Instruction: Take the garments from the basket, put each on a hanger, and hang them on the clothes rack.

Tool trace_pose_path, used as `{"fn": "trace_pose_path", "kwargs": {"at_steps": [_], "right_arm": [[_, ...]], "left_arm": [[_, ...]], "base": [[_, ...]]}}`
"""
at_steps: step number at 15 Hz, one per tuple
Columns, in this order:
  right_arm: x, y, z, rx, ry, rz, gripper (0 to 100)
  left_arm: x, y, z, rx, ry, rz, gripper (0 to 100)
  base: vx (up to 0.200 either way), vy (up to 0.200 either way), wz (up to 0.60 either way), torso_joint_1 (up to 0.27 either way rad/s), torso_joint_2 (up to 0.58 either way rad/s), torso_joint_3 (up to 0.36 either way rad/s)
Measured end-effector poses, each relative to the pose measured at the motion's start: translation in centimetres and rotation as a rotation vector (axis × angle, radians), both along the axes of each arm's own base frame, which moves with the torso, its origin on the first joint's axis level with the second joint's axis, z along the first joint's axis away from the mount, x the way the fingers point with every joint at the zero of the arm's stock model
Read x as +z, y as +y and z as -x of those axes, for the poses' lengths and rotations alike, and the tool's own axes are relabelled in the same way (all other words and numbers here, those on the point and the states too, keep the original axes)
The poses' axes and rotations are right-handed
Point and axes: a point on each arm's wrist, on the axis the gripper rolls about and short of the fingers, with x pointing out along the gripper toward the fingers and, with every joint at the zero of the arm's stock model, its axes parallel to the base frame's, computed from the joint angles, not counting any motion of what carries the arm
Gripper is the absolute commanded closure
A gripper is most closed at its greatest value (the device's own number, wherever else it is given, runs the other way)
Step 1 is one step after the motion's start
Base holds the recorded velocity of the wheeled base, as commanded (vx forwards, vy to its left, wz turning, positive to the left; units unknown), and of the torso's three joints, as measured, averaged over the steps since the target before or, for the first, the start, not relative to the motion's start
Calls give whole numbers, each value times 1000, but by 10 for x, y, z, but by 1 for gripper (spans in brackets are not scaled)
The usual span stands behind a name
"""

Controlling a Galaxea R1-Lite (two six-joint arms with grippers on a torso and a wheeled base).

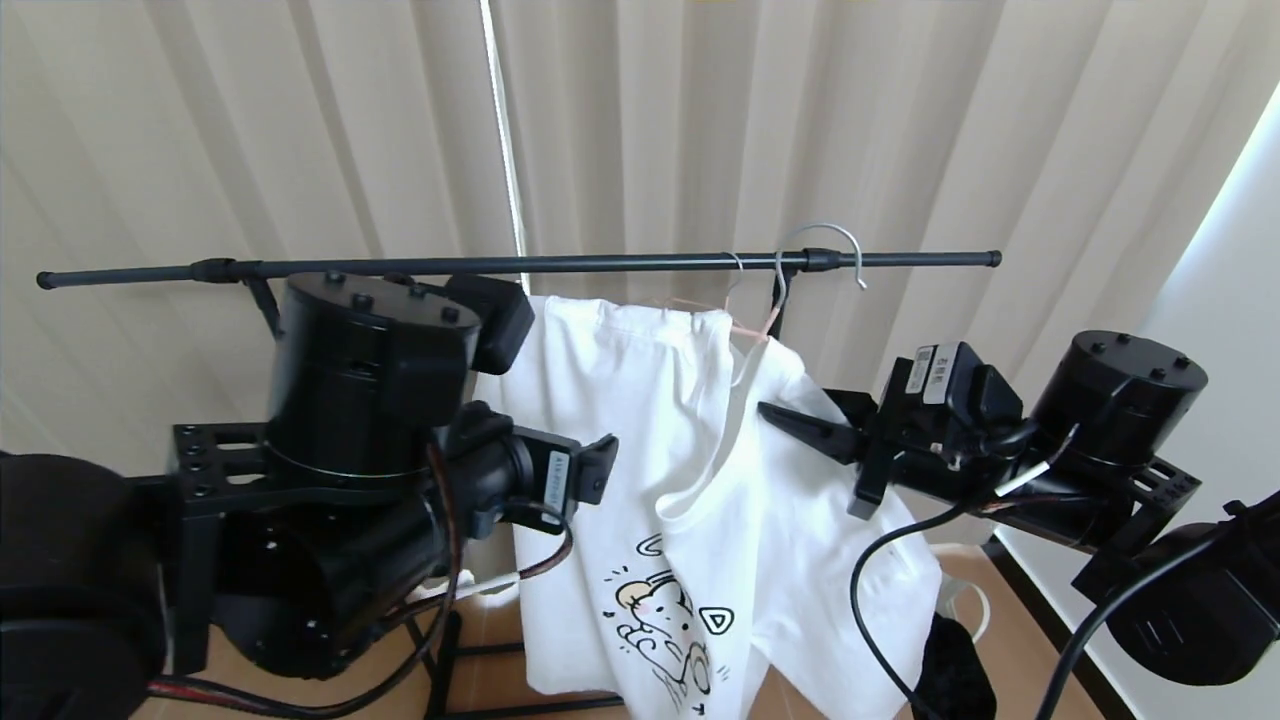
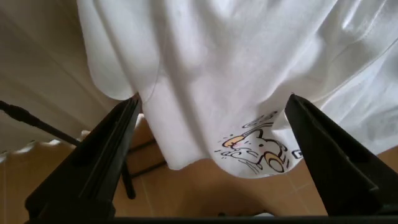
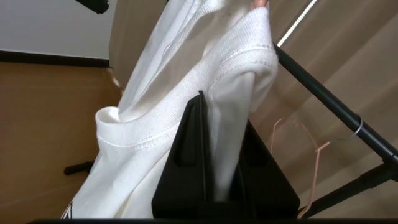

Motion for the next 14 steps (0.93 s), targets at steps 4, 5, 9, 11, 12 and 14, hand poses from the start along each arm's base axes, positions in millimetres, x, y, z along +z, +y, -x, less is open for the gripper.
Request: {"fn": "trace_pose_path", "kwargs": {"at_steps": [4, 5, 9, 11, 12, 14], "right_arm": [[-1, -17, -4, 71, 8, 5, 100], [-1, -22, -4, 107, 7, 5, 100], [-2, -41, -3, 202, 8, 8, 100], [-1, -48, -1, 248, 11, 8, 100], [0, -51, 0, 251, 10, 8, 100], [0, -53, 1, 256, 11, 8, 100]], "left_arm": [[1, 45, -5, -99, 37, 17, 0], [1, 56, -10, -148, 48, 50, 0], [-8, 103, -27, -230, -18, 36, 0], [-14, 110, -33, -207, -11, 32, 0], [-16, 111, -35, -204, -9, 32, 0], [-19, 110, -39, -202, -15, 32, 0]], "base": [[0, 0, 0, 0, 0, 0], [0, 0, 0, 0, 0, 0], [0, 0, 0, 0, 0, 0], [0, 0, 0, 0, 0, 0], [0, 0, 0, 0, 0, 0], [0, 0, 0, 0, 0, 0]]}}
